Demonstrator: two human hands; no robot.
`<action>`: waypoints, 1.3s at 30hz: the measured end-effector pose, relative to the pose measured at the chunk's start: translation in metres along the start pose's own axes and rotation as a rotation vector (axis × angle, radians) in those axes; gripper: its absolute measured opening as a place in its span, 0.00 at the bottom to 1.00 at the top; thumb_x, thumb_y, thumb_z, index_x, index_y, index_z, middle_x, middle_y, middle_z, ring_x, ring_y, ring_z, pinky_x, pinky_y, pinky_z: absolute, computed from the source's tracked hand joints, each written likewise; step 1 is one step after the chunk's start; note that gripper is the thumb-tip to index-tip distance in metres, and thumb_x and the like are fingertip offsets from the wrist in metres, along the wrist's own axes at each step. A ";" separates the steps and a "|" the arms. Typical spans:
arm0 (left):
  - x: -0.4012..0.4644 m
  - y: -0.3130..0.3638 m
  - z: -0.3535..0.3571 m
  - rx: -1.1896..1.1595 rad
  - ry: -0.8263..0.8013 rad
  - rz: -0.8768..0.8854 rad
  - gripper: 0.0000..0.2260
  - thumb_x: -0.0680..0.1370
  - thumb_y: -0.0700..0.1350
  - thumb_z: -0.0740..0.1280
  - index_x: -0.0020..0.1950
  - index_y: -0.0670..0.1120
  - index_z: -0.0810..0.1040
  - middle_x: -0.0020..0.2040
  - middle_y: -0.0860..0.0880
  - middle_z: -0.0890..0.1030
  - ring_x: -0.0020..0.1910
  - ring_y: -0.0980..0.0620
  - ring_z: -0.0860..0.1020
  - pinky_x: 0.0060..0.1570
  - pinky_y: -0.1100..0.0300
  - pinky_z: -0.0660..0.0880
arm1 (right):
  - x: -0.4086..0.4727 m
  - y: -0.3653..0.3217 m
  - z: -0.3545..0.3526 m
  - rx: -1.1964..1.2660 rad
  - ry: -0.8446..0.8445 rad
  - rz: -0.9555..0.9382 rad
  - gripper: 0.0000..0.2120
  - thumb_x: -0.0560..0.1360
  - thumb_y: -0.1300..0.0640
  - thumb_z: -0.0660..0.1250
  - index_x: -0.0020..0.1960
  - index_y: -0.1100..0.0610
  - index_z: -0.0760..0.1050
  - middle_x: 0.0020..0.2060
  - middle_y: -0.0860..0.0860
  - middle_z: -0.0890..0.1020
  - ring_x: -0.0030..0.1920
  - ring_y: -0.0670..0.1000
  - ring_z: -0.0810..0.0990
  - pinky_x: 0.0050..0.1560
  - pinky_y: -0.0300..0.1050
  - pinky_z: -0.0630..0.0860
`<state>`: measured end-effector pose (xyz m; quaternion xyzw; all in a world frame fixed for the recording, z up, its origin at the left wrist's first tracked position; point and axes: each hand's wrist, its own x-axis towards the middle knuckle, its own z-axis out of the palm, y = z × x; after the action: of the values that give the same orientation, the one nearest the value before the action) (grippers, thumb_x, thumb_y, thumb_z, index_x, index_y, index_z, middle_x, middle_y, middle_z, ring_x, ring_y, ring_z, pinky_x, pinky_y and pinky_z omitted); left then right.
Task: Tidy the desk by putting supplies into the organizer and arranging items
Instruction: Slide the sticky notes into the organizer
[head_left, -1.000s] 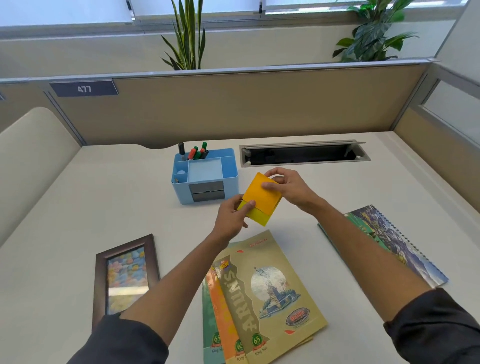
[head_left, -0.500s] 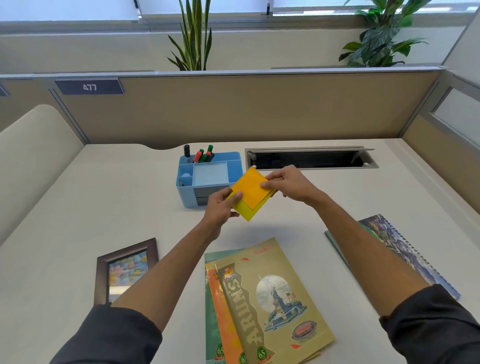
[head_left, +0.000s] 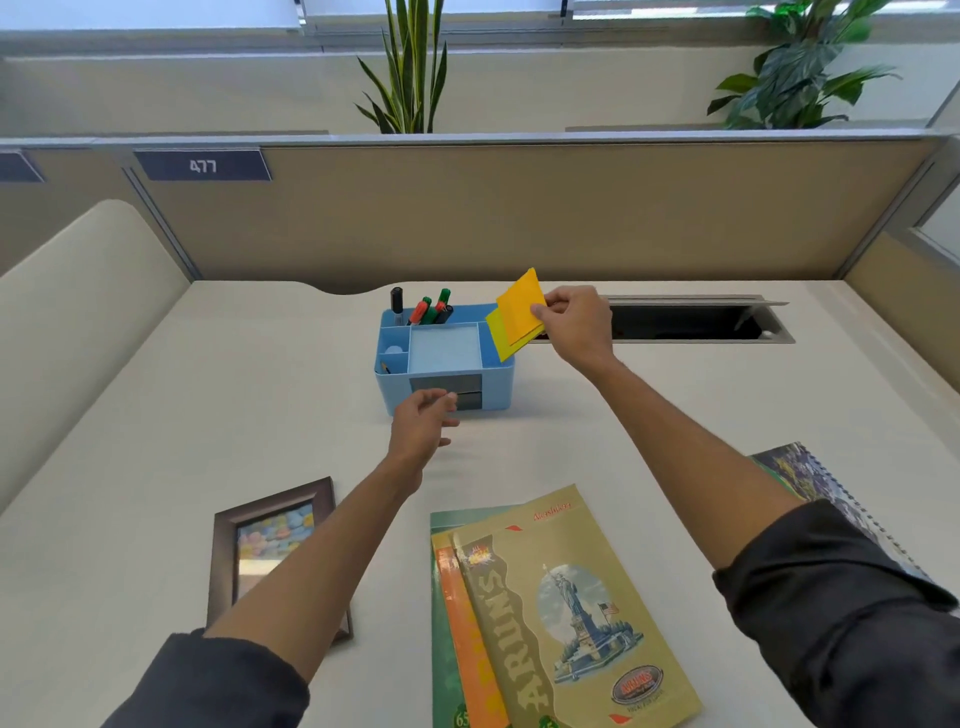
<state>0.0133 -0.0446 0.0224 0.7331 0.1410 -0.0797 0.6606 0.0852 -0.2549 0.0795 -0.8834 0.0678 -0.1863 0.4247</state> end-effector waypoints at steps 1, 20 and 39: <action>0.000 -0.002 -0.002 0.001 0.001 0.001 0.12 0.80 0.48 0.64 0.61 0.44 0.75 0.54 0.45 0.81 0.51 0.48 0.80 0.47 0.54 0.77 | 0.002 -0.001 0.004 -0.029 0.005 -0.009 0.09 0.75 0.54 0.71 0.48 0.60 0.83 0.42 0.55 0.86 0.43 0.52 0.84 0.48 0.48 0.81; 0.003 -0.015 -0.018 -0.015 0.066 -0.003 0.08 0.81 0.44 0.62 0.56 0.45 0.77 0.53 0.45 0.80 0.51 0.47 0.80 0.46 0.57 0.76 | -0.003 0.008 0.026 -0.367 -0.120 0.022 0.16 0.74 0.44 0.67 0.50 0.55 0.81 0.43 0.51 0.84 0.45 0.55 0.81 0.42 0.44 0.73; 0.041 -0.020 -0.047 0.867 0.205 0.445 0.22 0.83 0.43 0.54 0.77 0.44 0.58 0.78 0.48 0.57 0.77 0.47 0.56 0.74 0.48 0.60 | -0.066 0.046 0.052 -0.473 -0.152 -0.360 0.18 0.78 0.51 0.66 0.65 0.57 0.76 0.63 0.56 0.80 0.54 0.57 0.83 0.45 0.51 0.81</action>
<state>0.0430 0.0079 -0.0034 0.9566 -0.0006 0.0843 0.2788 0.0459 -0.2279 -0.0042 -0.9669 -0.0803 -0.1709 0.1713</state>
